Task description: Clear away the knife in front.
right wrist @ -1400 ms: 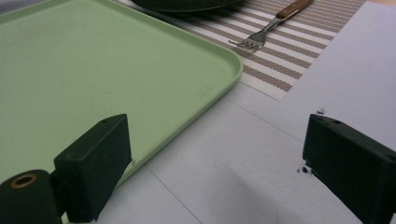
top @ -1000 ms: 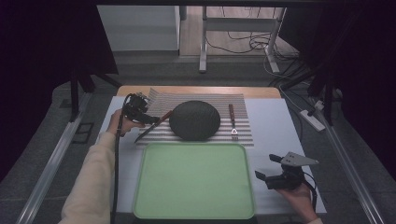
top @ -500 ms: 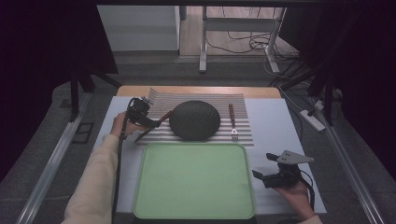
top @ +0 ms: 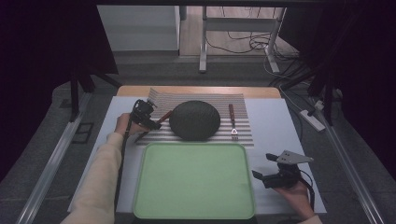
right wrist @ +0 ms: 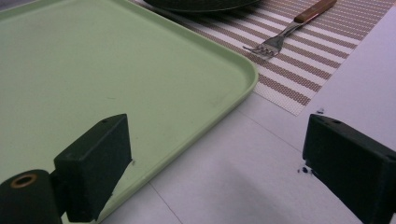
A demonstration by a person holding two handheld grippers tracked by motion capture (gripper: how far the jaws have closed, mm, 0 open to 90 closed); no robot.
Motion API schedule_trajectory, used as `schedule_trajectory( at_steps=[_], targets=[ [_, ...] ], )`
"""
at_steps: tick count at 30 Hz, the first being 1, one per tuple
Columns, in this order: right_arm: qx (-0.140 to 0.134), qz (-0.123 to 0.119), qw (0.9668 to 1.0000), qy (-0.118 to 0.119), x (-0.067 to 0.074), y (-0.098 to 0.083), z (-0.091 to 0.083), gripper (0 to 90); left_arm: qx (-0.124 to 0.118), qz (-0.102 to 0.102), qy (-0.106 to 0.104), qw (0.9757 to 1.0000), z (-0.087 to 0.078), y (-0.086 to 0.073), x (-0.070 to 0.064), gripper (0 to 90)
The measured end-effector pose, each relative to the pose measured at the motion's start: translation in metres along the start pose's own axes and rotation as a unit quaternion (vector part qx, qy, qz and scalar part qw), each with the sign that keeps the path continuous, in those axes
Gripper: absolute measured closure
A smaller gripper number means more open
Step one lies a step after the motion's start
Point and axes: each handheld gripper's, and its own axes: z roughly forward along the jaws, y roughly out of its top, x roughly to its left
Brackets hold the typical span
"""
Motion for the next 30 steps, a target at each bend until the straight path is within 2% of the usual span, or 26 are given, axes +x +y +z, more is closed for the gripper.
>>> schedule_trajectory(
  at_steps=[4, 9, 12, 15, 18, 19, 23, 26, 28, 30],
  targets=[
    [0.001, -0.001, 1.0000, -0.001, 0.000, 0.000, 0.000, 8.1, 0.009, 0.002, -0.013, 0.9999, 0.002, 0.002, 0.006, 37.8],
    [0.003, -0.001, 1.0000, -0.001, 0.000, 0.000, 0.000, 8.1, 0.020, 0.015, -0.022, 0.9994, 0.004, 0.006, 0.006, 44.6],
    [0.004, -0.003, 1.0000, -0.003, 0.000, 0.000, 0.000, 8.1, 0.021, 0.014, -0.027, 0.9993, 0.007, 0.009, 0.006, 49.1],
    [0.005, -0.003, 1.0000, -0.003, 0.000, 0.000, 0.000, 8.1, 0.018, 0.011, -0.024, 0.9995, 0.008, 0.011, 0.005, 59.0],
    [0.005, -0.003, 1.0000, -0.002, 0.001, 0.000, 0.000, 8.1, 0.026, 0.021, -0.028, 0.9990, 0.007, 0.013, 0.003, 63.4],
    [0.005, -0.003, 1.0000, -0.002, 0.001, -0.001, 0.000, 8.1, 0.028, 0.024, -0.027, 0.9990, 0.007, 0.014, 0.002, 67.3],
    [0.005, -0.003, 1.0000, 0.000, 0.001, -0.001, 0.001, 8.1, 0.037, 0.028, -0.026, 0.9986, 0.007, 0.017, -0.001, 73.7],
    [0.005, -0.003, 1.0000, 0.000, 0.001, -0.001, 0.001, 8.1, 0.044, 0.021, -0.026, 0.9985, 0.007, 0.018, -0.002, 76.7],
    [0.006, -0.004, 1.0000, -0.001, 0.001, -0.001, 0.001, 8.1, 0.046, 0.022, -0.024, 0.9984, 0.007, 0.019, -0.003, 77.0],
    [0.005, -0.003, 1.0000, 0.001, 0.001, -0.001, 0.001, 8.1, 0.056, 0.029, -0.014, 0.9979, 0.007, 0.021, -0.006, 77.2]
  ],
)
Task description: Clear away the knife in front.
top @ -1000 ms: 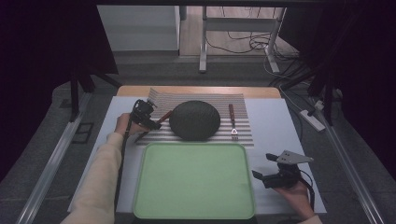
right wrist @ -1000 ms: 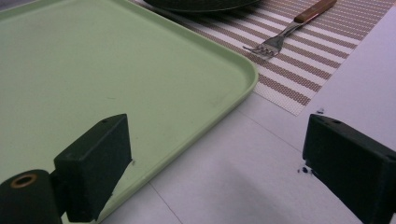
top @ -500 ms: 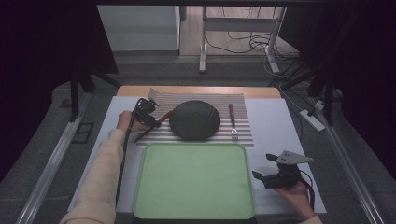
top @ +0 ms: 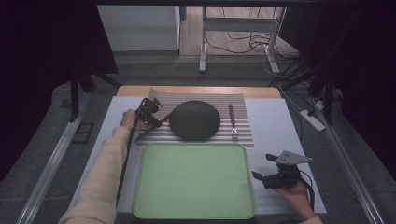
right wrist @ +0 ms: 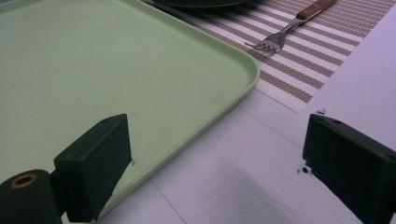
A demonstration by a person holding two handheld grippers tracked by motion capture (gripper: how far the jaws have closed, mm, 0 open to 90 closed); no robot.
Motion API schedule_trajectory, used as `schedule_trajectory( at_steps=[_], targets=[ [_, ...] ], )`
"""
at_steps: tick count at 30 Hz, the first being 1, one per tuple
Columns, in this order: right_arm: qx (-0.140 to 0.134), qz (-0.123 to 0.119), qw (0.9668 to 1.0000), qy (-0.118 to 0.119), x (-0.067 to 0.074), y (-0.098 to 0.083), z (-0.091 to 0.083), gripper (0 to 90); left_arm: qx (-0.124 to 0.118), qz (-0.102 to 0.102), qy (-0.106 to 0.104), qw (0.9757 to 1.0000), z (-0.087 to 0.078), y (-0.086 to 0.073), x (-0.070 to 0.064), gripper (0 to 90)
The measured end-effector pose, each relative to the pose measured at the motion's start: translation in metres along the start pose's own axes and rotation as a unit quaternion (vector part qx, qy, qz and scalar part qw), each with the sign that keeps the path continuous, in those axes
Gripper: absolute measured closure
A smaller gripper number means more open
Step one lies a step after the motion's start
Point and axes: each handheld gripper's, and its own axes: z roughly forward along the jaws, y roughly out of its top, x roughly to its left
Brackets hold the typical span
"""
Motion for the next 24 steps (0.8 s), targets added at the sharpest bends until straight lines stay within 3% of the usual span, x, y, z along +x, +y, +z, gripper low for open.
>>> schedule_trajectory(
  at_steps=[10, 14, 18, 24],
  targets=[
    [0.002, 0.000, 1.0000, -0.001, -0.001, 0.000, 0.000, 8.1, 0.021, 0.023, 0.023, 0.9992, -0.002, 0.004, -0.005, 77.5],
    [0.003, -0.001, 1.0000, -0.001, -0.001, 0.000, 0.000, 8.1, 0.031, 0.022, 0.025, 0.9989, -0.006, -0.001, -0.001, 77.5],
    [0.002, -0.001, 1.0000, -0.001, -0.001, 0.000, 0.000, 8.1, 0.015, 0.005, 0.021, 0.9997, -0.014, -0.010, 0.005, 77.5],
    [0.003, 0.000, 1.0000, -0.002, -0.001, 0.000, 0.000, 8.1, 0.001, 0.011, 0.020, 0.9997, -0.030, -0.017, 0.002, 77.8]
  ],
)
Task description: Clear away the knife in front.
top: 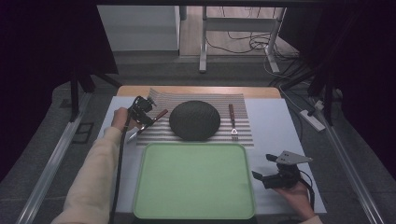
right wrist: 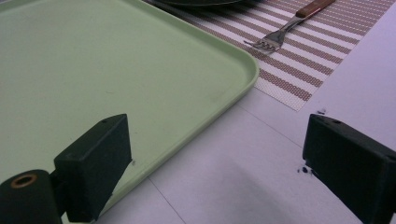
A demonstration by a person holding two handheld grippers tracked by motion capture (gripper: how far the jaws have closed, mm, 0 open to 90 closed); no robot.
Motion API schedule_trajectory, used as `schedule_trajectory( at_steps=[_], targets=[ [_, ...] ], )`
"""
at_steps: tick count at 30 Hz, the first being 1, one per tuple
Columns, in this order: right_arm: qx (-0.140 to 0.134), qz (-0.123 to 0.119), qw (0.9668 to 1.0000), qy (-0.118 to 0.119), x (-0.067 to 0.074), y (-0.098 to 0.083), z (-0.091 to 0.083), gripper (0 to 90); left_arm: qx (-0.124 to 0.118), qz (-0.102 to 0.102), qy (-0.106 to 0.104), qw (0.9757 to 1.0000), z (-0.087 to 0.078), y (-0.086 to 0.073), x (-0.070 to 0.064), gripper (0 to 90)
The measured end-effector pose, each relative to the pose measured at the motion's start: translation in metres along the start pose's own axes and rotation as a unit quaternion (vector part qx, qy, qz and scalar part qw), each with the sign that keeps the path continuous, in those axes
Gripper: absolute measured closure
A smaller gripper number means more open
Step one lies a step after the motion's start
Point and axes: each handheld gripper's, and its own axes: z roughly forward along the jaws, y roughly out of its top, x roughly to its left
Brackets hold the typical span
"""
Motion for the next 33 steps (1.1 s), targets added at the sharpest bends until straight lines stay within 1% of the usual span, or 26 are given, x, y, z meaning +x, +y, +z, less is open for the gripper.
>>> schedule_trajectory(
  at_steps=[2, 3, 5, 10, 12, 14, 15, 16, 18, 19, 20, 21, 23, 28, 30, 31, 32, 33],
  targets=[
    [0.000, 0.000, 1.0000, 0.000, 0.000, 0.000, 0.000, 8.1, -0.002, 0.003, 0.001, 1.0000, -0.002, -0.001, -0.002, 77.8],
    [0.000, 0.001, 1.0000, 0.000, 0.000, 0.000, 0.000, 8.1, -0.006, 0.008, -0.001, 1.0000, -0.006, -0.002, -0.005, 77.8],
    [0.001, 0.001, 1.0000, 0.000, 0.000, 0.000, 0.000, 8.2, -0.006, 0.013, -0.001, 0.9999, -0.008, -0.003, -0.007, 77.8],
    [0.001, 0.000, 1.0000, -0.001, 0.000, 0.000, 0.000, 8.1, -0.009, 0.018, -0.003, 0.9998, -0.012, -0.006, -0.012, 77.8],
    [0.001, 0.001, 1.0000, -0.001, 0.000, 0.000, 0.000, 8.1, -0.011, 0.027, -0.003, 0.9996, -0.018, -0.010, -0.017, 77.8],
    [0.002, 0.000, 1.0000, -0.001, 0.000, 0.000, 0.000, 8.1, -0.016, 0.027, -0.003, 0.9995, -0.020, -0.011, -0.018, 77.8],
    [0.002, 0.000, 1.0000, -0.001, 0.000, 0.000, 0.000, 8.1, -0.024, 0.026, -0.004, 0.9994, -0.025, -0.013, -0.022, 77.8],
    [0.002, 0.000, 1.0000, -0.001, 0.000, 0.000, 0.000, 8.1, -0.024, 0.026, -0.004, 0.9994, -0.025, -0.013, -0.022, 77.8],
    [0.002, 0.000, 1.0000, -0.001, 0.000, 0.000, 0.000, 8.1, -0.026, 0.033, -0.005, 0.9991, -0.030, -0.016, -0.030, 77.8],
    [0.003, 0.000, 1.0000, -0.001, 0.000, 0.000, 0.001, 8.1, -0.027, 0.038, -0.006, 0.9989, -0.032, -0.017, -0.033, 77.8],
    [0.003, 0.000, 1.0000, -0.001, 0.000, 0.000, 0.001, 8.1, -0.027, 0.038, -0.006, 0.9989, -0.032, -0.017, -0.033, 77.8],
    [0.003, 0.001, 1.0000, 0.000, 0.000, 0.000, 0.001, 8.1, -0.029, 0.043, -0.008, 0.9986, -0.036, -0.019, -0.038, 77.8],
    [0.002, 0.001, 1.0000, -0.001, 0.000, 0.000, 0.001, 8.1, -0.029, 0.051, -0.007, 0.9982, -0.039, -0.019, -0.045, 77.8],
    [0.002, 0.001, 1.0000, 0.000, 0.000, 0.000, 0.001, 8.1, -0.037, 0.068, -0.019, 0.9968, -0.046, -0.022, -0.062, 77.8],
    [0.003, 0.001, 1.0000, 0.000, 0.000, 0.000, 0.001, 8.2, -0.040, 0.069, -0.028, 0.9964, -0.046, -0.023, -0.069, 77.8],
    [0.003, 0.001, 1.0000, 0.001, 0.000, 0.000, 0.001, 8.1, -0.040, 0.072, -0.028, 0.9962, -0.046, -0.024, -0.074, 77.8],
    [0.002, 0.001, 1.0000, 0.001, 0.000, 0.000, 0.001, 8.2, -0.056, 0.068, -0.033, 0.9956, -0.047, -0.026, -0.078, 88.4],
    [0.002, 0.001, 1.0000, 0.001, -0.001, 0.000, 0.001, 8.1, -0.066, 0.067, -0.043, 0.9947, -0.049, -0.027, -0.082, 89.4]
  ],
)
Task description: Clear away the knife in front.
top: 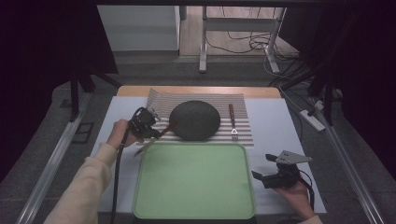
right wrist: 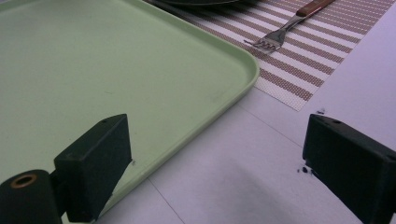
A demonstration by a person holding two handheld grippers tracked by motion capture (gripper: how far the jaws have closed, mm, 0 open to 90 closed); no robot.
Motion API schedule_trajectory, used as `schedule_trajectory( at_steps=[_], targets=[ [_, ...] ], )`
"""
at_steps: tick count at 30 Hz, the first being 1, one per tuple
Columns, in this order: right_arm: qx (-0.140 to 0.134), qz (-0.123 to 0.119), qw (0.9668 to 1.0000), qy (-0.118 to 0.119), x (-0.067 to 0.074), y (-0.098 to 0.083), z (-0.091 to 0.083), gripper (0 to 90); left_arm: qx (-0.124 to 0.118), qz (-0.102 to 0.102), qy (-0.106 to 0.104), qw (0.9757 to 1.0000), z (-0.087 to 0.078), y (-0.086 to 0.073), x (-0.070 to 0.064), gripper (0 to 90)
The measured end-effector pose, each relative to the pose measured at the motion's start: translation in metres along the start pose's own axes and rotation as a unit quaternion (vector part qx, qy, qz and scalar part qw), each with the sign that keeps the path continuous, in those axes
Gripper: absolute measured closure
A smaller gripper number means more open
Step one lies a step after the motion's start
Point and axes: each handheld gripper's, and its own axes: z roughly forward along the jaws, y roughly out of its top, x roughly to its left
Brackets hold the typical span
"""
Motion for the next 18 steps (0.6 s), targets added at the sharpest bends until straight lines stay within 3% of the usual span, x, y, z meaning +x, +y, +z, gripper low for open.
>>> schedule_trajectory(
  at_steps=[5, 7, 10, 14, 16, 18],
  targets=[
    [-0.002, 0.000, 1.0000, 0.001, 0.000, 0.000, 0.000, 8.2, 0.011, 0.029, -0.008, 0.9995, 0.004, -0.005, -0.024, 89.4],
    [-0.003, 0.000, 1.0000, 0.001, 0.000, 0.000, 0.000, 8.2, 0.009, 0.028, -0.007, 0.9995, 0.006, -0.008, -0.026, 89.4],
    [-0.003, 0.000, 1.0000, 0.001, 0.000, 0.000, 0.001, 8.2, 0.003, 0.013, 0.000, 0.9999, 0.007, -0.012, -0.020, 89.4],
    [0.000, 0.000, 1.0000, 0.000, 0.000, 0.001, 0.001, 8.2, -0.013, -0.016, 0.024, 0.9995, 0.013, -0.014, -0.002, 89.3],
    [0.000, 0.003, 1.0000, 0.000, 0.000, 0.000, 0.002, 8.1, -0.009, -0.026, 0.019, 0.9994, 0.018, -0.014, 0.005, 89.4],
    [0.002, 0.002, 1.0000, 0.000, 0.000, 0.000, 0.002, 8.2, 0.015, -0.038, 0.009, 0.9991, 0.033, -0.015, 0.014, 89.4]
  ],
)
